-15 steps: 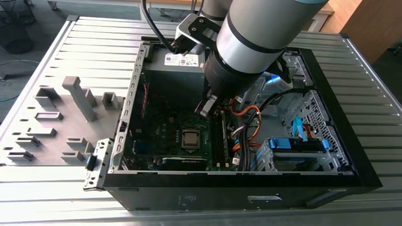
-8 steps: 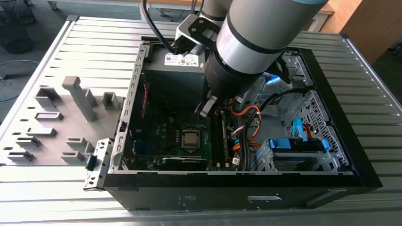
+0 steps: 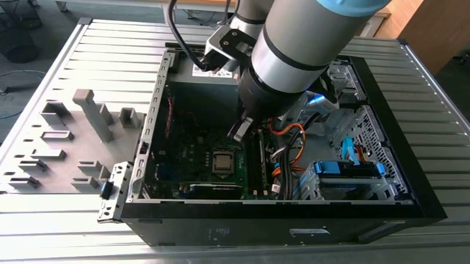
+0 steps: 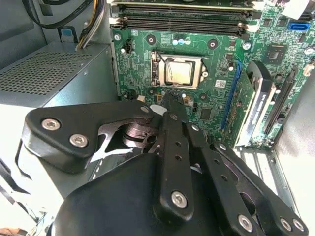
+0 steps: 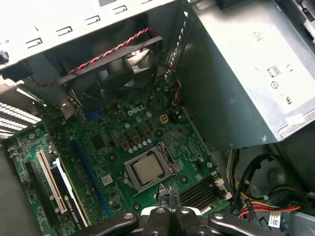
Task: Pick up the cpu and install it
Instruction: 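Install the first cpu locking lever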
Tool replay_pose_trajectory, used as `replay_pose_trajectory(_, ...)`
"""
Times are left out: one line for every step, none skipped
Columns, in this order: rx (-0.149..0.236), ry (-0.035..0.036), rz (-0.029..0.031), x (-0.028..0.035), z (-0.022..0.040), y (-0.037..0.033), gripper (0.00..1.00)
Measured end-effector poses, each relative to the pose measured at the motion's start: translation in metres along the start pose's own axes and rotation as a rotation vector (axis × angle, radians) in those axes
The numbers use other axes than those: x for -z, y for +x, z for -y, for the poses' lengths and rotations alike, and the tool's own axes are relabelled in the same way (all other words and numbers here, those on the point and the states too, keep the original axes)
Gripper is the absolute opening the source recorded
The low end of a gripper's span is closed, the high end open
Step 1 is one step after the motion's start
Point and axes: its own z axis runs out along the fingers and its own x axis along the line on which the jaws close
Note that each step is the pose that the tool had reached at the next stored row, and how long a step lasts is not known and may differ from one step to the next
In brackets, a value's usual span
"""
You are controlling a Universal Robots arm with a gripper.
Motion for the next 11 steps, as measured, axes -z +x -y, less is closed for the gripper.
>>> replay_pose_trajectory(0.0,0.0016,0.0009,-0.0011,0.0002,0.0001,0.11)
replay_pose_trajectory(0.001,0.0053,0.003,-0.0022,0.0004,0.0003,0.11)
replay_pose_trajectory(0.002,0.0097,0.0057,-0.003,0.0006,0.0004,0.11)
replay_pose_trajectory(0.003,0.0142,0.0088,-0.0035,0.0007,0.0005,0.11)
replay_pose_trajectory(0.005,0.0192,0.0124,-0.0042,0.0007,0.0006,0.11)
replay_pose_trajectory(0.006,0.0251,0.0161,-0.0047,0.0008,0.0007,0.11)
replay_pose_trajectory(0.008,0.0314,0.0198,-0.0053,0.0008,0.0008,0.11)
replay_pose_trajectory(0.01,0.0375,0.0235,-0.0059,0.0008,0.0009,0.11)
replay_pose_trajectory(0.011,0.0434,0.0272,-0.0068,0.0008,0.0011,0.11)
replay_pose_trajectory(0.012,0.0481,0.0301,-0.0077,0.0007,0.0013,0.11)
replay_pose_trajectory(0.013,0.0518,0.0321,-0.0089,0.0004,0.0018,0.11)
